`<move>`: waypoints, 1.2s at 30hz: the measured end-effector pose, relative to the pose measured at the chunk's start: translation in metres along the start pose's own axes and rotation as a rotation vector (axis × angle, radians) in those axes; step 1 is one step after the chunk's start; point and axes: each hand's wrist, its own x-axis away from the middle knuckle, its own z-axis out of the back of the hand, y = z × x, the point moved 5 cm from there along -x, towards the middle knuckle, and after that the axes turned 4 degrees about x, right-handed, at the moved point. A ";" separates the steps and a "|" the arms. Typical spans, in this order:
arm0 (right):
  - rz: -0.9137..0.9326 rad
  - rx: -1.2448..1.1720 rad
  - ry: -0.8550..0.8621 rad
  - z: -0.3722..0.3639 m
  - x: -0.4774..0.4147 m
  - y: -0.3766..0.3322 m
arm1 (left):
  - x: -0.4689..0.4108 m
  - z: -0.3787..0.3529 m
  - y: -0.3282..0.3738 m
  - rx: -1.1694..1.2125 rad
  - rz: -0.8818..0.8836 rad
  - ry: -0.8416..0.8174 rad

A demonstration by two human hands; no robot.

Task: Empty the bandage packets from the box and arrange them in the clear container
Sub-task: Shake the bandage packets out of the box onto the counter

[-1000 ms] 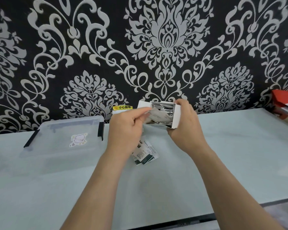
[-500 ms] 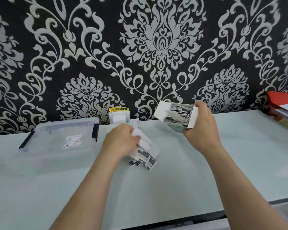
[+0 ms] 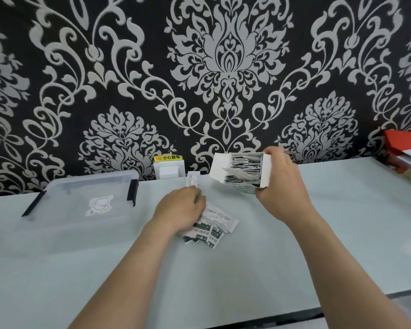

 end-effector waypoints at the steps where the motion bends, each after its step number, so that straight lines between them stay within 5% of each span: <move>1: -0.003 0.003 -0.006 -0.001 0.001 -0.001 | -0.001 0.005 0.000 0.057 0.024 0.053; 5: -0.021 0.001 0.023 0.002 -0.001 0.000 | -0.028 0.020 0.001 0.076 0.101 0.203; 10: -0.036 0.041 0.053 0.006 -0.010 0.004 | -0.060 0.007 -0.003 -0.018 0.204 -0.045; 15: -0.038 0.026 0.029 0.004 -0.012 0.004 | -0.056 0.007 0.002 0.178 0.158 0.062; 20: -0.018 0.025 0.011 0.003 -0.008 0.000 | -0.030 0.009 0.005 0.364 0.136 -0.036; 26: 0.014 0.087 0.006 0.008 -0.003 -0.009 | 0.033 0.052 0.039 0.779 -0.118 0.458; 30: 0.116 0.102 -0.043 0.002 0.002 -0.027 | 0.044 0.040 0.064 0.532 -0.365 0.485; 36: 0.185 0.100 -0.033 0.001 0.004 -0.038 | 0.042 0.035 0.060 0.433 -0.417 0.552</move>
